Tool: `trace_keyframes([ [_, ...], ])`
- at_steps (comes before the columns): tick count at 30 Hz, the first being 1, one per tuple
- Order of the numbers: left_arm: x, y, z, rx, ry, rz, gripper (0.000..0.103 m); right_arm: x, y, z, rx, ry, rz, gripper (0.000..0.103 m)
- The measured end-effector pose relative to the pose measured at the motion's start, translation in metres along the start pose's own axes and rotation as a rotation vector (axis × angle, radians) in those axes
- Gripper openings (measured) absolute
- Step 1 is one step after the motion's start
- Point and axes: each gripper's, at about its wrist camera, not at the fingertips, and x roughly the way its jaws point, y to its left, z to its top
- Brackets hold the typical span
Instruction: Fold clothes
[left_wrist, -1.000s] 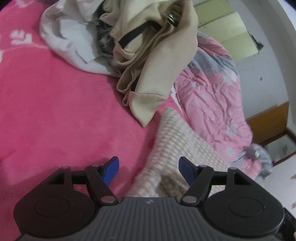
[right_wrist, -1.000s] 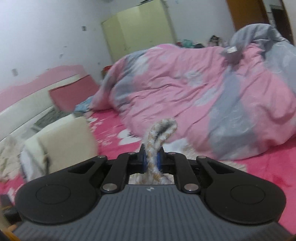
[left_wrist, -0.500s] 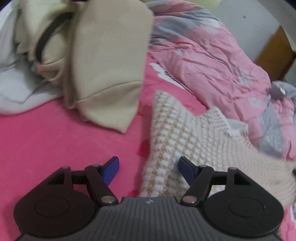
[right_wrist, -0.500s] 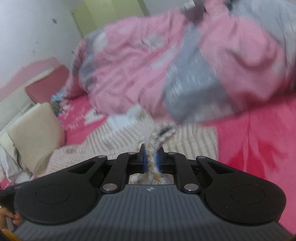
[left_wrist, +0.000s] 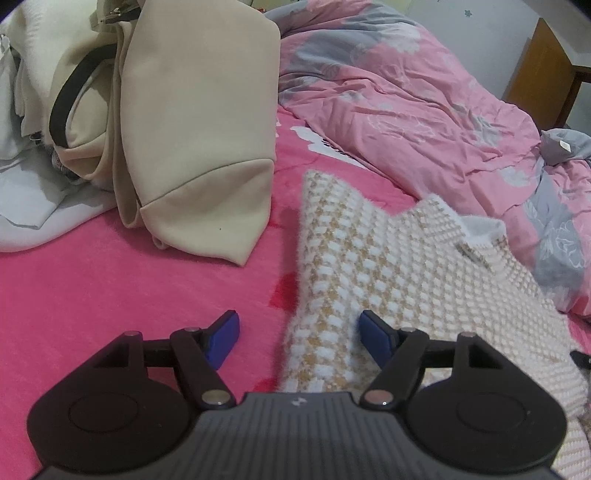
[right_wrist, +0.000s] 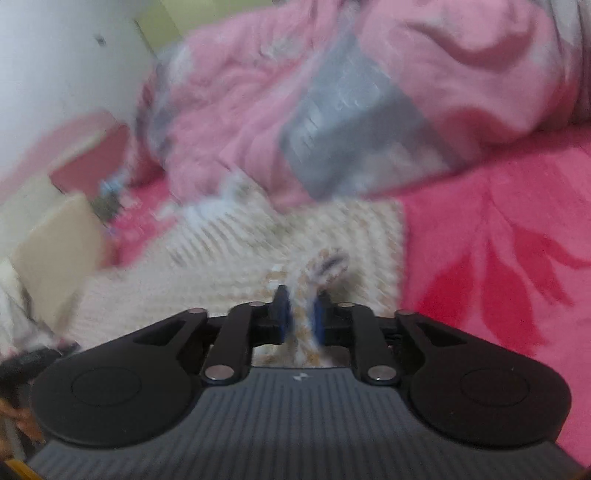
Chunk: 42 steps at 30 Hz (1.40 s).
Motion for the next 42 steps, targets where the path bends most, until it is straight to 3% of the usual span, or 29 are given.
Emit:
trace_keyframes([
  [4, -0.001, -0.001, 0.001, -0.002, 0.005, 0.003, 0.074, -0.022, -0.018, -0.001, 0.082, -0.044, 0.001, 0.033],
  [7, -0.002, -0.001, -0.001, -0.015, 0.003, 0.001, 0.074, -0.021, -0.003, -0.011, -0.027, -0.033, -0.046, 0.034],
  [13, -0.005, 0.006, -0.003, -0.067, 0.010, -0.021, 0.074, -0.018, 0.027, -0.029, -0.245, -0.011, -0.139, 0.023],
  [17, -0.011, 0.018, -0.005, -0.157, 0.019, -0.039, 0.074, -0.017, 0.048, -0.038, -0.376, 0.007, -0.207, 0.021],
  [20, -0.015, 0.025, -0.004, -0.241, 0.028, -0.053, 0.072, -0.020, 0.079, -0.022, -0.414, 0.023, -0.294, 0.017],
  [22, -0.017, 0.031, -0.004, -0.292, 0.031, -0.066, 0.072, -0.025, 0.115, -0.016, -0.494, -0.028, -0.251, 0.017],
  [25, -0.018, 0.039, -0.005, -0.342, 0.031, -0.084, 0.070, -0.016, 0.170, -0.016, -0.572, -0.066, -0.114, 0.017],
  [28, -0.019, 0.041, -0.006, -0.350, 0.036, -0.087, 0.070, 0.024, 0.199, -0.033, -0.665, -0.022, -0.095, 0.016],
  [30, -0.021, 0.042, -0.006, -0.366, 0.044, -0.084, 0.070, 0.067, 0.190, -0.055, -0.704, 0.115, -0.208, 0.016],
  [31, -0.022, 0.044, -0.006, -0.388, 0.047, -0.084, 0.070, 0.078, 0.184, -0.063, -0.715, 0.136, -0.237, 0.017],
  [35, -0.024, 0.053, -0.008, -0.486, 0.053, -0.097, 0.070, 0.072, 0.215, -0.046, -0.684, 0.149, -0.291, 0.018],
  [38, -0.024, 0.060, -0.010, -0.546, 0.047, -0.111, 0.069, 0.068, 0.270, -0.038, -0.756, 0.060, -0.122, 0.018],
  [42, -0.023, 0.067, -0.014, -0.600, 0.038, -0.122, 0.063, 0.097, 0.327, -0.042, -0.763, 0.041, 0.092, 0.017],
])
